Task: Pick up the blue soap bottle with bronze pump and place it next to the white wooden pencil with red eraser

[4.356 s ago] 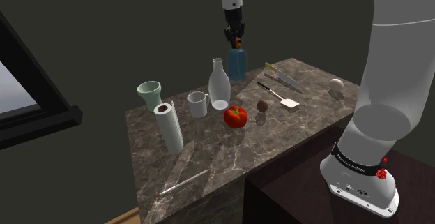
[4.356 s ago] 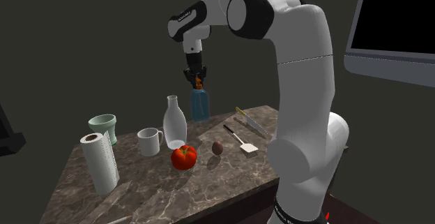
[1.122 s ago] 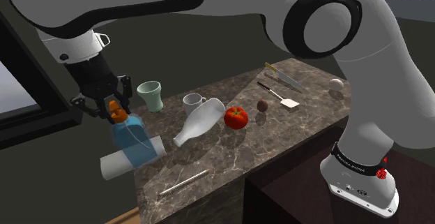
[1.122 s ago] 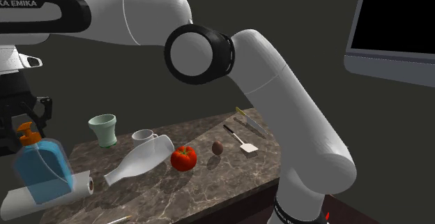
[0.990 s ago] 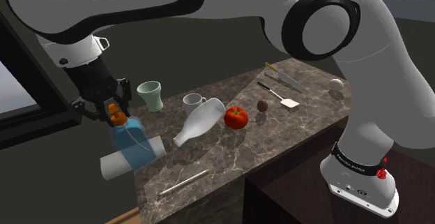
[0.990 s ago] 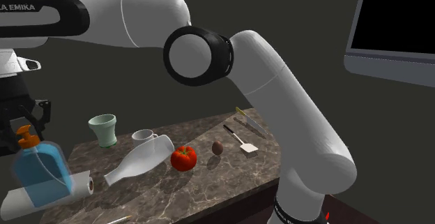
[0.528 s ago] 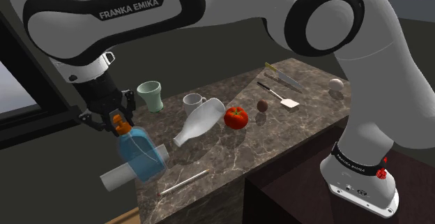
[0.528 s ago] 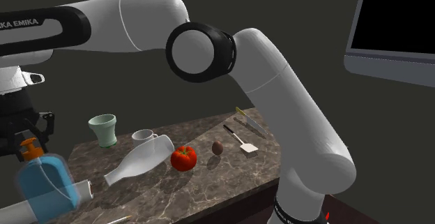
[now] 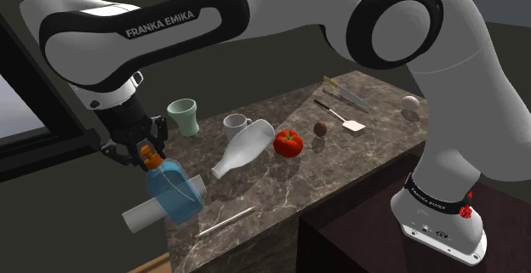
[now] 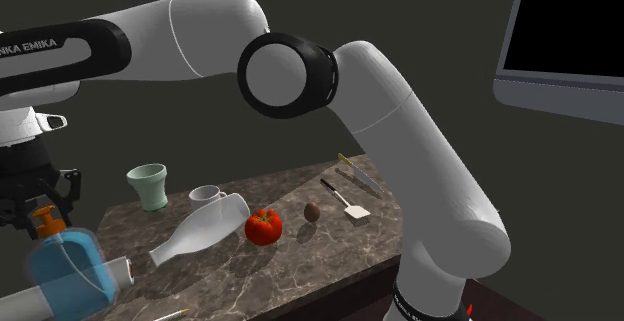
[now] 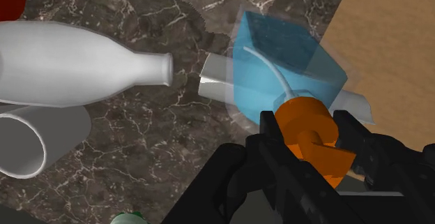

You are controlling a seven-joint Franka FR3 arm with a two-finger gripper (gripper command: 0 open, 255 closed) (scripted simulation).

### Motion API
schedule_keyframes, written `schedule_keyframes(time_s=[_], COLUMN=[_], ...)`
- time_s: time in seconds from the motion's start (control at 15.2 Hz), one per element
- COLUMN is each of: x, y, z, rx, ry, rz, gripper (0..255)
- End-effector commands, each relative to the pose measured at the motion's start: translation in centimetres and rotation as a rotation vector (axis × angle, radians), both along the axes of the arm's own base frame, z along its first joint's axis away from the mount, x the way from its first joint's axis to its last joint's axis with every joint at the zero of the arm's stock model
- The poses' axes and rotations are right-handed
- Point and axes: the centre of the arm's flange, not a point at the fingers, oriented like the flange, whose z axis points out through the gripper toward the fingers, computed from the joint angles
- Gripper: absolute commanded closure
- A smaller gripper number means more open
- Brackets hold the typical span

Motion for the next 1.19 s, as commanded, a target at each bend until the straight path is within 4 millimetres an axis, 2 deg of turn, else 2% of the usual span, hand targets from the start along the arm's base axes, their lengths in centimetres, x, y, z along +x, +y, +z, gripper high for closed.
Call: schedule_keyframes(time_s=[0.0,0.07,0.13,0.46,0.73,1.12], x=[0.0,0.0,0.0,0.0,0.5,0.5], y=[0.0,0.0,0.0,0.0,0.2,0.2], z=[0.0,0.0,0.0,0.0,5.0,5.0], rx=[0.000,0.000,0.000,0.000,0.000,0.000], ry=[0.000,0.000,0.000,0.000,0.000,0.000], rz=[0.000,0.000,0.000,0.000,0.000,0.000], gripper=[255,255,0,0,0,0])
